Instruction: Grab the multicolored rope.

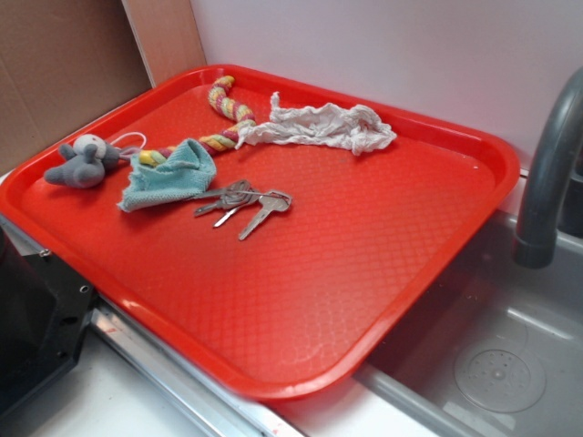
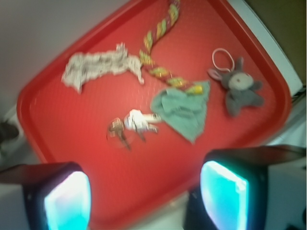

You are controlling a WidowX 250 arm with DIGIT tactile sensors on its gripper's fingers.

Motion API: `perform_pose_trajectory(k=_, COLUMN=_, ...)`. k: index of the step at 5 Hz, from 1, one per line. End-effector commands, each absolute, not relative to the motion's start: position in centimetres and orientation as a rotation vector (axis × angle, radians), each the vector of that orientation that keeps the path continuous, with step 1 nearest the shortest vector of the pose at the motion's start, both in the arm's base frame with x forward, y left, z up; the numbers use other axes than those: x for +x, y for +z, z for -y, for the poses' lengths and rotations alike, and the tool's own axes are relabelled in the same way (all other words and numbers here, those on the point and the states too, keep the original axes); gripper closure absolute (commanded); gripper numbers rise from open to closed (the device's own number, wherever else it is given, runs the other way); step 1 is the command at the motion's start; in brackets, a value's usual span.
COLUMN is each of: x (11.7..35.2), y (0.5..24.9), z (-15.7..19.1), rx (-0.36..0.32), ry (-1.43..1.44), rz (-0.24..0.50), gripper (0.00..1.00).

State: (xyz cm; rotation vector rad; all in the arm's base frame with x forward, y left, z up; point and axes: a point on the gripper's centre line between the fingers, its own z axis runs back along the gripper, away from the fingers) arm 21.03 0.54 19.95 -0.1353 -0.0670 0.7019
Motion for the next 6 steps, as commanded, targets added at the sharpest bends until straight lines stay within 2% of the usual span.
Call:
perform_pose_trajectory(k=1, x=26.1, y=17.7, z=-3.8, rx=-0.088, ry=0.905, rz=0.157, gripper=0.0)
perform_pose_trajectory(k=2, x=27.1, y=15.7, z=-4.7, rx=-0.05, ry=0.956, rz=0.16, gripper=0.0)
perform_pose_trajectory(k=3, x=28.2, y=13.0, z=-6.2, rx=-0.037, ry=1.041, rz=0.195, gripper=0.0)
perform_pose_trajectory(k=4, x=29.1, y=10.6, z=-7.3, rx=-0.066, ry=1.092, rz=0.206, gripper=0.0)
perform_pose_trajectory(k=5, x=29.9, y=8.4, z=-8.8, rx=-0.029, ry=1.143, rz=0.192, gripper=0.0)
perform_pose_trajectory(k=6, x=30.4, y=5.6, z=-8.9, rx=-0.052, ry=1.12, rz=0.139, gripper=0.0)
